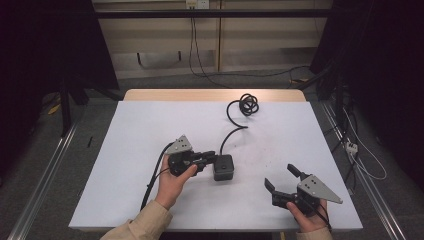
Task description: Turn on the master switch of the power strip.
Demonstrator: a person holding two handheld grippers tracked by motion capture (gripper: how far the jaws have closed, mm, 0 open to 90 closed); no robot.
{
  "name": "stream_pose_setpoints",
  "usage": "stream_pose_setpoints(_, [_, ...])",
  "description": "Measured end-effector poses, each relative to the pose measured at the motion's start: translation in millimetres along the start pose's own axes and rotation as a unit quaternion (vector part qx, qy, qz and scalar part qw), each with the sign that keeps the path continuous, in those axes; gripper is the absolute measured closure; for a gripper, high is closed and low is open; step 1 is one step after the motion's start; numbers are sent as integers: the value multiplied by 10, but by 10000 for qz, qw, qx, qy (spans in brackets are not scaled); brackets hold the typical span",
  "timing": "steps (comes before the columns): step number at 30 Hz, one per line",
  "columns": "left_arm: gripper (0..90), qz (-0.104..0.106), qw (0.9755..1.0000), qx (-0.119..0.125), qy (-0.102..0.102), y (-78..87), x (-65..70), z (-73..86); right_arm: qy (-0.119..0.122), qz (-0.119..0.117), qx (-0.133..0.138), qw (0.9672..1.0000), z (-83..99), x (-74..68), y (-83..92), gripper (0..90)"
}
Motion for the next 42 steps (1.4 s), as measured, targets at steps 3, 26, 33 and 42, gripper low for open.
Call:
stream_pose_setpoints(3, [807,13,10000,-12,4,-16,5,-1,1,0,0,10000,0,1,1,86])
stream_pose_setpoints(26, [874,91,9999,-89,11,-111,1,-8,-12,3,-2,10000,-1,2,-3,87])
stream_pose_setpoints(33, [889,112,9999,-123,13,-128,0,-1,-14,2,-5,10000,1,3,-5,87])
stream_pose_setpoints(42, [900,120,9998,-145,-11,-147,9,-6,3,-3,-3,10000,3,6,-6,87])
Point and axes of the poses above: each handheld gripper's, and its own axes: y roughly backward along the jaws, z roughly out of its underside, x roughly to its right, the point moved 8 cm from there along -y, roughly forward along the jaws, and after that the axes turned 14 degrees about z, right-handed, at the moved point
